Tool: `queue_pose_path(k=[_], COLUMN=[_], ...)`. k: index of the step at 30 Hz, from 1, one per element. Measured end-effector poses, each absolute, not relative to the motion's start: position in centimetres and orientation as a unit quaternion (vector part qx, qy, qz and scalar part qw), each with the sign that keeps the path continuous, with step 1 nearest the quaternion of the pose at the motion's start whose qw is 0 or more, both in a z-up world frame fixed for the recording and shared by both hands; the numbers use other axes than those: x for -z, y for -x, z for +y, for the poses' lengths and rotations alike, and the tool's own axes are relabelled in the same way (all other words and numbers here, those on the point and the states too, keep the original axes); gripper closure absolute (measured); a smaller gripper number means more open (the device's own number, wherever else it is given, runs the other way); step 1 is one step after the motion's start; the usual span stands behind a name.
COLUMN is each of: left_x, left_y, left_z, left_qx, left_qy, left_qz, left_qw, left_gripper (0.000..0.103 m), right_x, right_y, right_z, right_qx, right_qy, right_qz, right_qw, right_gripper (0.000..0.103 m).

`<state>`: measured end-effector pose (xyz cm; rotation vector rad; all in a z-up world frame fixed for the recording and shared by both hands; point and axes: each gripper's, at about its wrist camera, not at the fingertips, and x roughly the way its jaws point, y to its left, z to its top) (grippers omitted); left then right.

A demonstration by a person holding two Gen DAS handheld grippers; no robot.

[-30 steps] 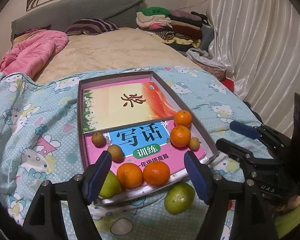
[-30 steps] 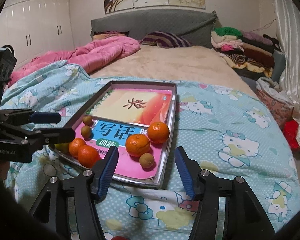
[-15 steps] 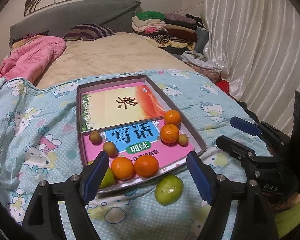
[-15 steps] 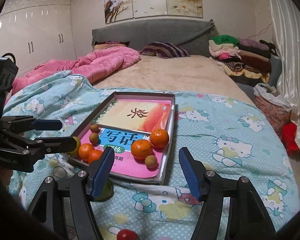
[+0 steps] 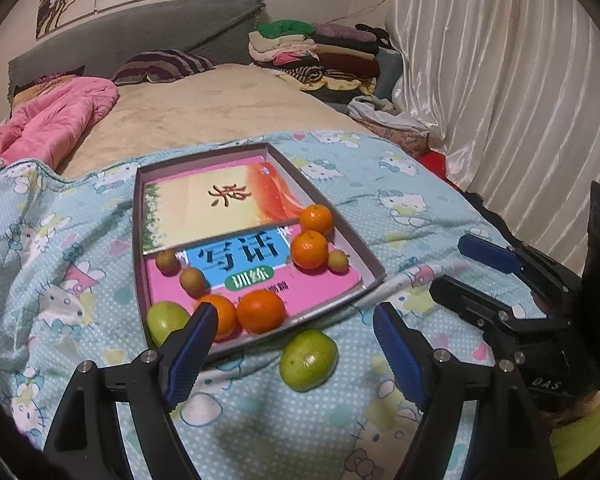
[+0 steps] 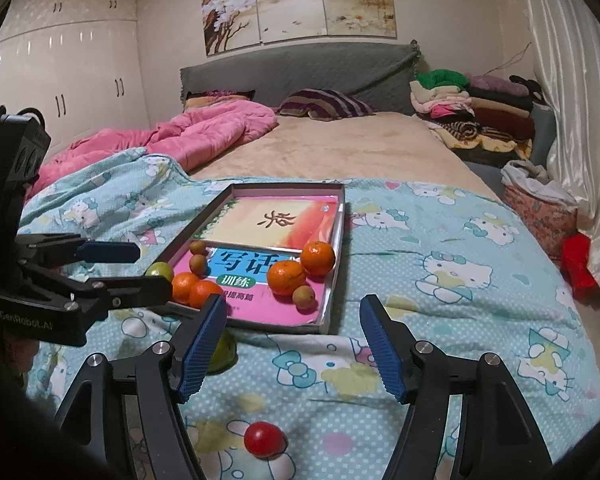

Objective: Organize fruits
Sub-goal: 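Withdraw both open tools toward the green citrus and red tomato beside the tray, then grasp the red tomato with the right tool while the left tool grasps the green citrus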

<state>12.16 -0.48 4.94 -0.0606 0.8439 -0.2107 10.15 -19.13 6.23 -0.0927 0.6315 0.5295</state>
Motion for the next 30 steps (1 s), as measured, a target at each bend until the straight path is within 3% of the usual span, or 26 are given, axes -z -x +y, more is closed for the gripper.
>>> queue_pose_path(k=[30], left_x=[-1.7], left_y=[-10.5], left_z=[-0.8], left_qx=[0.112], left_qy=[0.027], left_qz=[0.442], left_qw=[0.89], left_gripper=[0.024], right_x=[-2.4], right_y=[-8.2], right_z=[-18.7], right_qx=[-0.246], right_qy=[0.064], right_qz=[0.375], right_qw=[0.892], right_gripper=[0.032])
